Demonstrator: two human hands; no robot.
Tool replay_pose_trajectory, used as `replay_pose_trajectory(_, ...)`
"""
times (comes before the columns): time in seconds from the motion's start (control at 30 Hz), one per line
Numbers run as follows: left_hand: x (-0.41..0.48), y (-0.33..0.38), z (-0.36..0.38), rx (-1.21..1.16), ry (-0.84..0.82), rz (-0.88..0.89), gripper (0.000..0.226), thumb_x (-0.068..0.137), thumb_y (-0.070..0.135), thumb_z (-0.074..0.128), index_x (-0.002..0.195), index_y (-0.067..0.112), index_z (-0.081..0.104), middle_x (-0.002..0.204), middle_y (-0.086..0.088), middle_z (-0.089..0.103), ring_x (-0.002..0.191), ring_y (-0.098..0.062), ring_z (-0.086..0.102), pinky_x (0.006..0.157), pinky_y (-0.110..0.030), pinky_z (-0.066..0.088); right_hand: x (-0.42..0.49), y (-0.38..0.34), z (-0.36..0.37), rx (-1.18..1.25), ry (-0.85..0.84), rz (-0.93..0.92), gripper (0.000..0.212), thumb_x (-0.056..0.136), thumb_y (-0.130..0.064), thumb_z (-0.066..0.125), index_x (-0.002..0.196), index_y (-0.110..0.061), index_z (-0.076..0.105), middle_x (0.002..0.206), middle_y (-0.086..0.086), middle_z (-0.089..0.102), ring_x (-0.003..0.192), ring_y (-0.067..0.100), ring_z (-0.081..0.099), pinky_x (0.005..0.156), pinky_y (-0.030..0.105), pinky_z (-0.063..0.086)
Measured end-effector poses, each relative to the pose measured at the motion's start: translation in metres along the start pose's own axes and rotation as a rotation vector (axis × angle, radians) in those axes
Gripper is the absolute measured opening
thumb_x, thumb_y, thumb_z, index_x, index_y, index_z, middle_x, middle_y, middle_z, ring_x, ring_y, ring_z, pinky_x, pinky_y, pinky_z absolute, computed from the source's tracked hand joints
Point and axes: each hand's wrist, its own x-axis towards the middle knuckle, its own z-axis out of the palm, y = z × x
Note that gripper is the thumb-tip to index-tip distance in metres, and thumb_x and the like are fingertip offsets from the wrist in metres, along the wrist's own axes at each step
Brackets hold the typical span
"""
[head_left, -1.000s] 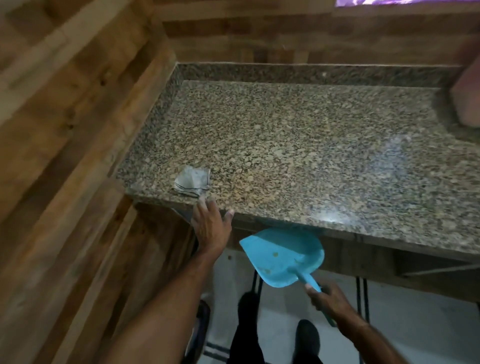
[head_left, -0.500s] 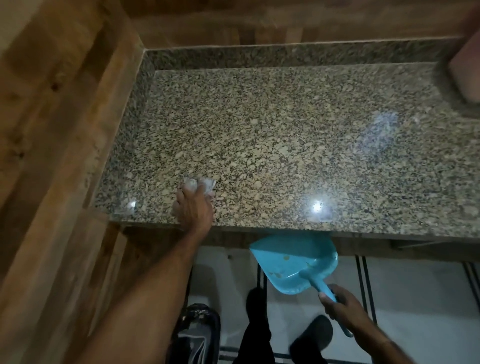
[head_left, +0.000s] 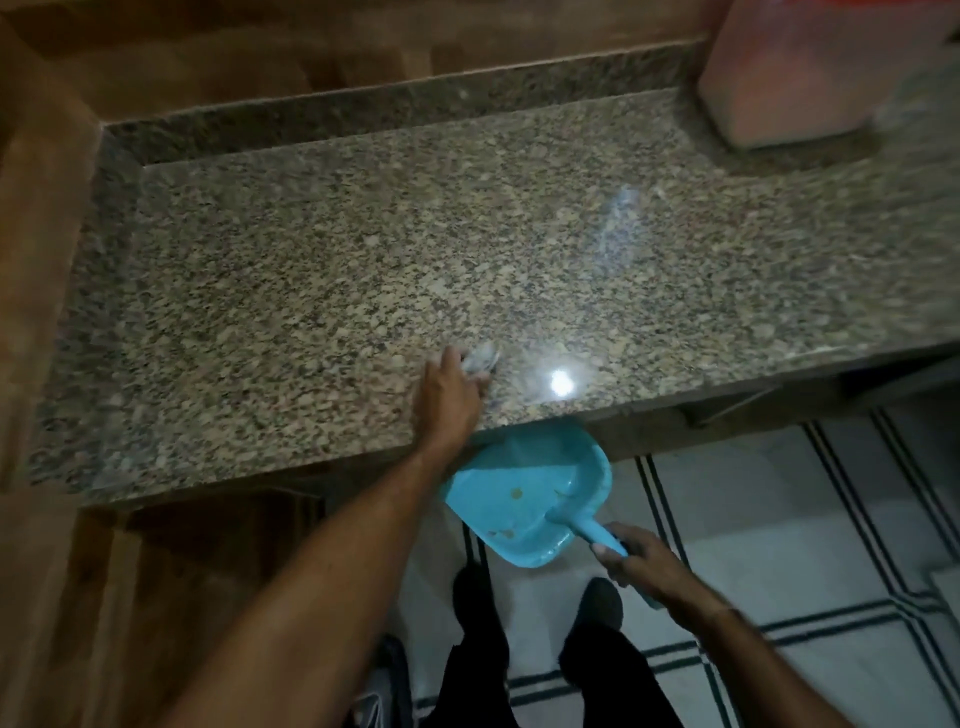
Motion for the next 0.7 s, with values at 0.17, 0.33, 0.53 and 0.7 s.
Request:
replay_pose_trajectory(0.17,0.008,0.001,-0.006,0.069,0.23,-0.232,0.045,0.094,0.03,0.062,0.134,0.018,0.046,0.128,-0.016,0.058,0.11,-0.035,0.061,0.088,-0.056,0.056,-0.021,0.038,-0.045,0.064,0.177,0.026,0.015,0.099,-0.024,0.065,0.085,-0.028,0.064,0.073,-0.009,0.061,0.068,0.009,0.059,0.059,0.017,0.048)
replay_pose_trajectory(0.33,-0.027,0.038,0.04,0.142,0.285,-0.41,0.047,0.101,0.034,0.058,0.139,0.01,0.046,0.143,-0.022,0.053,0.133,-0.043,0.049,0.11,-0.059,0.036,-0.021,0.068,-0.087,0.19,0.24,0.015,0.004,0.1,-0.024,0.064,0.099,-0.024,0.069,0.077,-0.004,0.064,0.071,0.012,0.06,0.062,0.02,0.051)
replay_pose_trajectory(0.53,-0.058,0.187,0.137,0.065,0.0,-0.051,0.036,0.105,0.036,0.05,0.133,0.014,0.053,0.141,-0.014,0.053,0.126,-0.037,0.053,0.107,-0.05,0.041,-0.031,0.104,-0.14,0.2,0.234,0.04,0.01,0.1,-0.023,0.065,0.091,-0.027,0.064,0.072,-0.004,0.06,0.067,0.013,0.057,0.064,0.028,0.048)
replay_pose_trajectory(0.7,-0.03,0.191,0.109,0.012,0.246,-0.308,0.032,0.105,0.036,0.045,0.126,0.014,0.055,0.126,-0.019,0.057,0.108,-0.037,0.061,0.093,-0.053,0.054,-0.037,0.107,-0.198,0.209,0.268,0.042,0.01,0.101,-0.02,0.063,0.099,-0.011,0.068,0.077,0.003,0.06,0.07,0.014,0.057,0.063,0.028,0.047)
